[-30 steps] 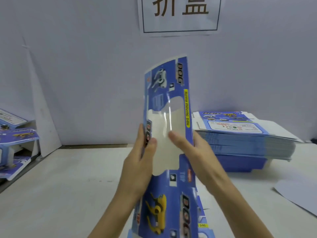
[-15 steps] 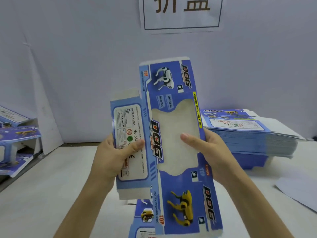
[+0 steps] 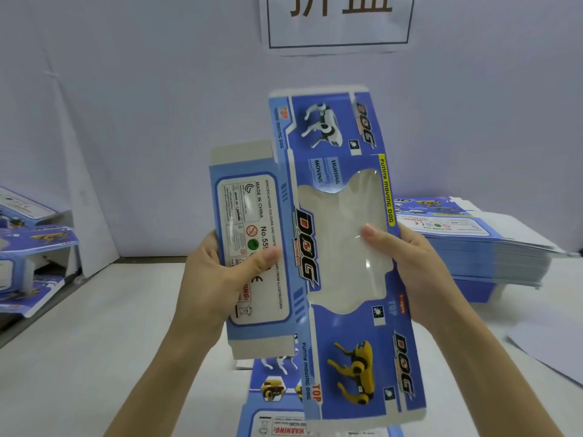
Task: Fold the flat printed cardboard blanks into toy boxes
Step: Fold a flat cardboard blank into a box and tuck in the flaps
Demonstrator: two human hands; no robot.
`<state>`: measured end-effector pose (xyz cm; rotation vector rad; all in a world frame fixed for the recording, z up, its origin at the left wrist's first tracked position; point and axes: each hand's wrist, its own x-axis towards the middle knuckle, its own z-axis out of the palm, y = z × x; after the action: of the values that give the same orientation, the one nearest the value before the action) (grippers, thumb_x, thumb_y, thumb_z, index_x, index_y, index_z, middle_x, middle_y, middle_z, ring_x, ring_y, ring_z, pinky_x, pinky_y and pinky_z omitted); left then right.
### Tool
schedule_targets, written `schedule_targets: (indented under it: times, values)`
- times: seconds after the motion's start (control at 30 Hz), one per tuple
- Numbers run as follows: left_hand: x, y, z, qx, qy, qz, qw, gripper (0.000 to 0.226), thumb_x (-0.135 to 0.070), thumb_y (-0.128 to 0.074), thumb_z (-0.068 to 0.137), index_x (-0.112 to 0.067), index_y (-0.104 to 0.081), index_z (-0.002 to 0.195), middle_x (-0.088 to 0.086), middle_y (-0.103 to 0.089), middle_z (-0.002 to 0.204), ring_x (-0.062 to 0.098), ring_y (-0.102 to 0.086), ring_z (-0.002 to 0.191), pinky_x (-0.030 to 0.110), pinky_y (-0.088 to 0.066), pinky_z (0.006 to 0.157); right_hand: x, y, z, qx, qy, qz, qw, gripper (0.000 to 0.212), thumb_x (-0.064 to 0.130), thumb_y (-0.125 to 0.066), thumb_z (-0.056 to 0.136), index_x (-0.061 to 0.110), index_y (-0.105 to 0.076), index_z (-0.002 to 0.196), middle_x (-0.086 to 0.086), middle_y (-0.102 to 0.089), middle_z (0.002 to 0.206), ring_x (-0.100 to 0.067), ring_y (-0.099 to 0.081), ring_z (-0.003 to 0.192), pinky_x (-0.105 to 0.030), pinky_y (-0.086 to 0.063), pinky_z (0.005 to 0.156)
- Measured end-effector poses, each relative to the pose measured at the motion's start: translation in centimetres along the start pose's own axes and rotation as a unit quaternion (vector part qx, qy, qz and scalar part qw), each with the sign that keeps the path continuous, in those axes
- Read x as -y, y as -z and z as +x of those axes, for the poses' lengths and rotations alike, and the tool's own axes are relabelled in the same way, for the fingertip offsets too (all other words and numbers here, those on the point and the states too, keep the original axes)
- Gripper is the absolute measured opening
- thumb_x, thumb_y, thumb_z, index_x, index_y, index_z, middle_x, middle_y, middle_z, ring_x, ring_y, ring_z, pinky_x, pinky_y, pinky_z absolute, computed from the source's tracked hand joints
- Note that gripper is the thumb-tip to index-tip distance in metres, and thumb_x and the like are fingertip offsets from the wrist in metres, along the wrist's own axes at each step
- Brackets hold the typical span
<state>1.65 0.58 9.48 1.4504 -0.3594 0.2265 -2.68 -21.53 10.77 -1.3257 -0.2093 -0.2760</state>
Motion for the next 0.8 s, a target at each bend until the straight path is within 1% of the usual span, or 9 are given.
schedule_targets:
  times: [0.3,0.37,0.43,0.5,0.57,0.63,0.67,0.73,0.8]
  values:
    - [0.4,0.1,0.1,-0.015,-0.030,0.016,0.999,0.047,-0.035,-0.077,0.058,-0.031,-0.060,0.102,-0.011,-0.075,0.094,0.012,-0.073,0.078,0.023,-0.056,0.053,-0.1,0.0,0.2,0.015,0.003,0.015,1.000,0.023,0.031,-0.065,0.076,0.023,-0.073,0.096,-0.007,-0.075,0.096,-0.021,-0.073,0.083,-0.028,-0.057,0.060]
    - [0.6,-0.2,0.2,-0.027,-0.022,0.046,0.998,0.061,-0.046,-0.074,0.057,-0.032,-0.056,0.113,-0.010,-0.072,0.105,0.011,-0.071,0.085,0.022,-0.056,0.056,-0.1,-0.2,0.2,0.006,0.019,0.000,1.000,0.026,0.033,-0.064,0.076,0.023,-0.071,0.100,-0.004,-0.075,0.097,-0.019,-0.073,0.086,-0.029,-0.058,0.065]
    - [0.5,-0.7,-0.1,-0.049,0.002,0.122,0.991,0.088,-0.055,-0.066,0.063,-0.033,-0.034,0.142,-0.011,-0.053,0.131,0.003,-0.058,0.104,0.013,-0.051,0.066,-0.4,-0.8,0.2,-0.027,0.057,-0.065,0.996,0.034,0.040,-0.064,0.076,0.023,-0.069,0.105,-0.001,-0.075,0.100,-0.019,-0.071,0.093,-0.034,-0.057,0.076]
    - [0.3,-1.5,-1.0,-0.067,-0.041,0.239,0.968,0.094,-0.055,-0.059,0.075,-0.036,-0.009,0.152,-0.009,-0.028,0.148,-0.007,-0.037,0.115,0.005,-0.042,0.085,-0.6,-2.2,-0.1,-0.053,0.114,-0.124,0.984,0.031,0.042,-0.060,0.080,0.025,-0.068,0.105,-0.006,-0.074,0.099,-0.025,-0.069,0.094,-0.032,-0.055,0.079]
    - [-0.1,-2.5,-2.0,-0.021,-0.113,0.243,0.963,0.085,-0.062,-0.060,0.080,-0.041,-0.015,0.149,-0.014,-0.021,0.152,-0.004,-0.030,0.132,0.022,-0.030,0.111,-1.0,-4.0,-0.7,-0.019,0.156,-0.135,0.978,0.025,0.038,-0.053,0.087,0.028,-0.066,0.106,-0.009,-0.071,0.103,-0.025,-0.066,0.097,-0.023,-0.051,0.078]
    - [-0.5,-3.1,-2.6,0.055,-0.121,0.172,0.976,0.093,-0.069,-0.062,0.073,-0.039,-0.018,0.150,-0.014,-0.025,0.154,0.001,-0.024,0.142,0.039,-0.027,0.117,-1.3,-5.5,-1.5,0.057,0.171,-0.143,0.973,0.026,0.036,-0.046,0.095,0.042,-0.065,0.111,0.021,-0.069,0.109,0.006,-0.062,0.103,-0.007,-0.045,0.084]
    - [-0.8,-3.2,-2.7,0.085,-0.111,0.139,0.980,0.098,-0.070,-0.062,0.069,-0.037,-0.017,0.150,-0.014,-0.027,0.154,0.003,-0.023,0.143,0.039,-0.028,0.116,-1.5,-6.0,-1.8,0.091,0.167,-0.166,0.968,0.029,0.037,-0.043,0.097,0.047,-0.062,0.118,0.029,-0.064,0.116,0.014,-0.053,0.112,-0.005,-0.040,0.092]
    - [-1.3,-3.0,-2.8,0.113,-0.100,0.062,0.987,0.099,-0.070,-0.067,0.065,-0.028,-0.031,0.147,-0.011,-0.048,0.143,0.001,-0.042,0.133,0.025,-0.042,0.104,-2.1,-6.2,-2.0,0.149,0.162,-0.215,0.952,0.041,0.040,-0.036,0.098,0.042,-0.048,0.137,0.023,-0.048,0.139,0.012,-0.040,0.127,-0.009,-0.032,0.104]
    - [-1.5,-2.5,-2.7,0.082,-0.088,-0.003,0.993,0.064,-0.066,-0.069,0.069,-0.032,-0.061,0.123,-0.012,-0.070,0.113,0.001,-0.065,0.105,0.012,-0.052,0.077,-1.9,-5.7,-1.9,0.183,0.142,-0.236,0.944,0.041,0.039,-0.036,0.098,0.042,-0.045,0.138,0.020,-0.043,0.142,0.011,-0.037,0.130,-0.010,-0.033,0.104]
